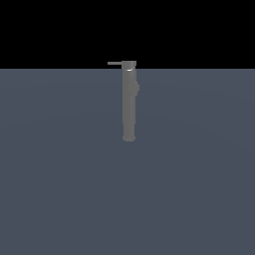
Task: Turn on the faucet by rotating a designated handle.
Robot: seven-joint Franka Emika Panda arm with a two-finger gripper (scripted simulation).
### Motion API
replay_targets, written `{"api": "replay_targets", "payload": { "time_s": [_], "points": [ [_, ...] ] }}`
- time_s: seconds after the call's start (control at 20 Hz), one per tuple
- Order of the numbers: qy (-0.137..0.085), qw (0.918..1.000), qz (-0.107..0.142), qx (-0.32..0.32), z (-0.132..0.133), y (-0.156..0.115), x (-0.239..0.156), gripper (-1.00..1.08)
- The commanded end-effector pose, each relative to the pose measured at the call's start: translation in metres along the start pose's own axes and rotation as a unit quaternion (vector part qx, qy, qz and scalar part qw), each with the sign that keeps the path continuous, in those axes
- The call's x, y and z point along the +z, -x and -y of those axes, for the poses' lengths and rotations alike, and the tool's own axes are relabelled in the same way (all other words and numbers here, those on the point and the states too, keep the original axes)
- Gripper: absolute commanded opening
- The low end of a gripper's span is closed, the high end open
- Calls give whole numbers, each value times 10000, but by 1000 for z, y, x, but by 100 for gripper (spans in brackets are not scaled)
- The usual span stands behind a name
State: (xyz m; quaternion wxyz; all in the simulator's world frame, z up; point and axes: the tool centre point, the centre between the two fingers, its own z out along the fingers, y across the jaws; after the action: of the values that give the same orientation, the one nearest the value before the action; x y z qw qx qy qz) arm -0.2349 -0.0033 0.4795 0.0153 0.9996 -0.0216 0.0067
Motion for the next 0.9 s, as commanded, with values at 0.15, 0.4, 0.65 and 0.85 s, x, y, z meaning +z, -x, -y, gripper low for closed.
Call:
{"api": "replay_targets", "payload": {
  "time_s": [0.15, 0.4, 0.65, 0.85],
  "points": [
    [-14, 10000, 8, -32, 4, -29, 17, -100],
    [-31, 10000, 15, -73, 10, -65, 37, -100],
    [-50, 9999, 22, -118, 17, -104, 59, -100],
    [-65, 9999, 27, -153, 23, -135, 76, -100]
  ]
}}
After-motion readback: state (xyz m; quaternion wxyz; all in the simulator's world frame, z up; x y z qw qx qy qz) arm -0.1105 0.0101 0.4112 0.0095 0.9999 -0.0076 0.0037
